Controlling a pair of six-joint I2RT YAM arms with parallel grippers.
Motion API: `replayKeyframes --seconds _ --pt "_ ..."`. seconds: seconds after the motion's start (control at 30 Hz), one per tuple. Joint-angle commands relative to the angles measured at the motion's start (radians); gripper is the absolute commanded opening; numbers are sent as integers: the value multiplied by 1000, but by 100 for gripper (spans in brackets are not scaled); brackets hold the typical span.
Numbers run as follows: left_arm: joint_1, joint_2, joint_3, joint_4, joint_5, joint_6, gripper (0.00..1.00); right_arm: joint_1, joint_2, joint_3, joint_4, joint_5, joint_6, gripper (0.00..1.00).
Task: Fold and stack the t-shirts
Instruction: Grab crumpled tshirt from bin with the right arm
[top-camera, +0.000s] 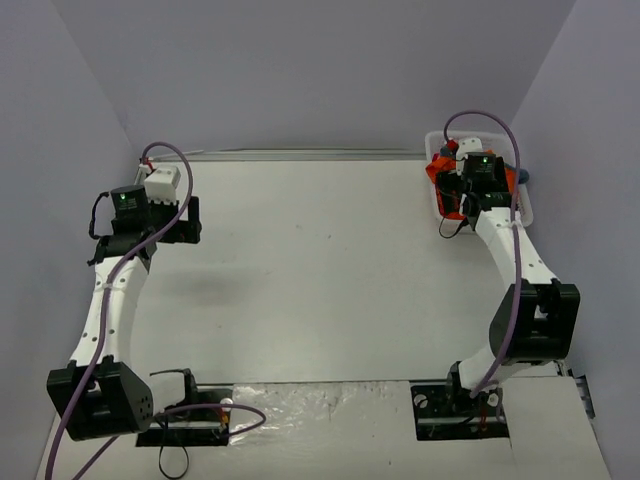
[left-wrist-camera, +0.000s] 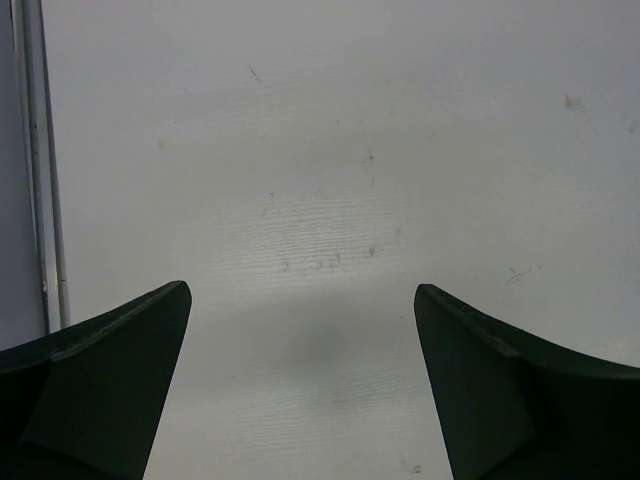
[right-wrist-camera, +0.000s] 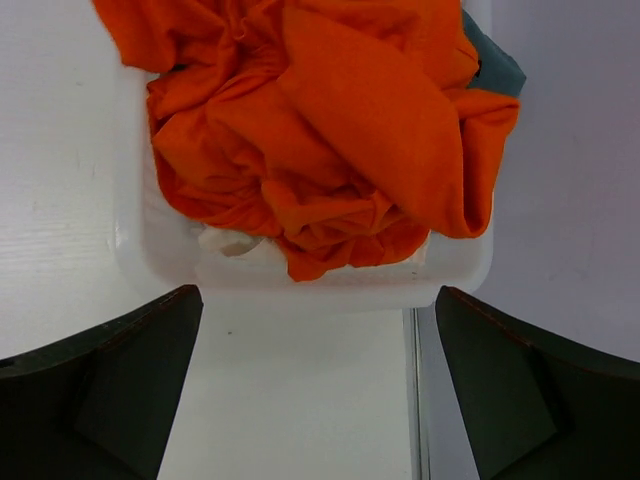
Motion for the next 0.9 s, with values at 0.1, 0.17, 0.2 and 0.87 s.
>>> replayKeyframes --seconds 0.1,0.17,0.2,0.87 --pt "33 -42 -30 35 -15 19 94 -53 180 178 59 48 52 100" --pt "35 -37 -32 35 -1 19 94 -60 235 219 58 33 56 100" --pt "35 -36 -33 34 6 19 94 -61 269 231 53 22 57 100" --pt "38 -11 -48 37 31 26 94 -47 275 236 -56 -81 108 0"
